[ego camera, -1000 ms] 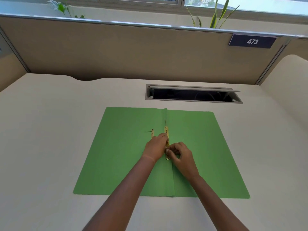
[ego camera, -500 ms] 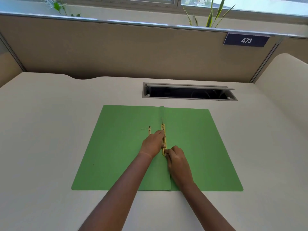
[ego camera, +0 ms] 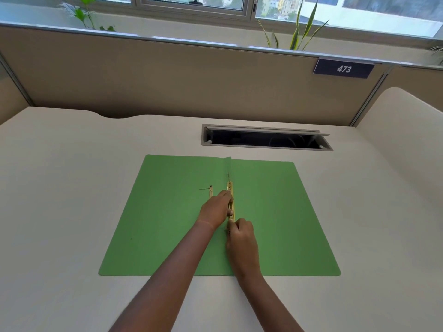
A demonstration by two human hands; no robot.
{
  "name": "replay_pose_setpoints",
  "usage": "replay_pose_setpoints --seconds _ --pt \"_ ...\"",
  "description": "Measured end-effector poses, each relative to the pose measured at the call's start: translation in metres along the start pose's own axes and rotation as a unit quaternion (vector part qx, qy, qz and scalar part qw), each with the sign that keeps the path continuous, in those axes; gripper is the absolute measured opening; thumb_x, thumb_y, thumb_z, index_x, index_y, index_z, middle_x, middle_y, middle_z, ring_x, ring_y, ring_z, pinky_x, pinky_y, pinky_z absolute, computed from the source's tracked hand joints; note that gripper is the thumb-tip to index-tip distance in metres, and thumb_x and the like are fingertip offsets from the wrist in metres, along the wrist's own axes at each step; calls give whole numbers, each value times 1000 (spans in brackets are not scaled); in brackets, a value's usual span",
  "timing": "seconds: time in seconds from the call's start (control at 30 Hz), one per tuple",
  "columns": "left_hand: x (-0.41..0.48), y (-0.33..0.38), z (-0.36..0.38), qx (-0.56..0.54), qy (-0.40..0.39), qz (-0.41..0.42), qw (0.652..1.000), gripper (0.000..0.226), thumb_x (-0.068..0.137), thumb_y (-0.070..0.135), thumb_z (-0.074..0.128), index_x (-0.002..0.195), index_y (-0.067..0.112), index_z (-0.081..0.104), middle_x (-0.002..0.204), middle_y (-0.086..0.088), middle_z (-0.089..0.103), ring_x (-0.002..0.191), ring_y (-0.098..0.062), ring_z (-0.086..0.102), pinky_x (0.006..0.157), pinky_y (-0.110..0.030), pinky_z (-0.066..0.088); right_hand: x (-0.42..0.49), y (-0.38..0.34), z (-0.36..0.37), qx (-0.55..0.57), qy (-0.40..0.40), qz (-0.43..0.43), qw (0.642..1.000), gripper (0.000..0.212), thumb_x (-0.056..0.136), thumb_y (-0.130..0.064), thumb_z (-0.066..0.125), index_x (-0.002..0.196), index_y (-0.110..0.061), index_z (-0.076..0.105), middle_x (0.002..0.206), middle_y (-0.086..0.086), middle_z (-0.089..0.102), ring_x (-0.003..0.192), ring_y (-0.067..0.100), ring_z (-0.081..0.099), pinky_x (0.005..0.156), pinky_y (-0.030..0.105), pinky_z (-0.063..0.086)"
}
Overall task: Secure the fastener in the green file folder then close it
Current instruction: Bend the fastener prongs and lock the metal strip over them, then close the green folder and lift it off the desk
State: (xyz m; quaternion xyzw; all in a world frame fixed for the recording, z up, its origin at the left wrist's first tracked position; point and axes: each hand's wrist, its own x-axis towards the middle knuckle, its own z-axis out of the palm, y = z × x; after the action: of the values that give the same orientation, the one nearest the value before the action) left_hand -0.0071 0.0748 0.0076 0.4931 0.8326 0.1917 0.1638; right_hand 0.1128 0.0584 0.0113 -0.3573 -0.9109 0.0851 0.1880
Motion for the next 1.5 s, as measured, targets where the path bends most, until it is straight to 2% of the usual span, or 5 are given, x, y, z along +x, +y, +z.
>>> replay_pose_setpoints --seconds 0.37,0.63,0.8,1.13,1.5 --pt "-2 0 -4 -32 -18 7 999 41 89 10 58 128 4 46 143 -6 47 122 -28 52 100 -38 43 -14 49 -10 28 -10 -173 984 19 61 -5 83 76 -9 73 65 2 66 55 17 61 44 20 48" --pt "-27 -24 -14 -46 105 19 993 34 94 3 42 125 5 56 139 -9 53 130 -20 46 110 -32 38 0 74 -12 25 -1 -73 997 28 75 -5 73 103 -2 69 95 17 71 84 29 69 72 33 61" --pt "-39 -60 -27 73 170 -98 978 33 93 4 39 121 3 56 133 -12 56 119 -24 52 97 -37 48 12 90 -1 -20 -112 35 993 49 97 -37 36 142 -18 33 153 10 28 143 24 22 116 40 23" --pt "-63 -111 -51 132 160 -364 908 55 94 35 43 131 -6 40 137 -30 41 124 -39 44 102 -43 43 9 93 7 -32 -130 53 990 52 98 -41 28 147 -25 17 158 5 13 146 22 11 119 39 11" --pt "-65 -113 -85 -101 186 -500 840 43 84 16 57 118 -10 50 133 -27 39 121 -38 40 100 -40 39 8 93 8 -27 -123 58 990 52 98 -40 29 146 -26 19 158 5 15 146 22 10 120 39 10"
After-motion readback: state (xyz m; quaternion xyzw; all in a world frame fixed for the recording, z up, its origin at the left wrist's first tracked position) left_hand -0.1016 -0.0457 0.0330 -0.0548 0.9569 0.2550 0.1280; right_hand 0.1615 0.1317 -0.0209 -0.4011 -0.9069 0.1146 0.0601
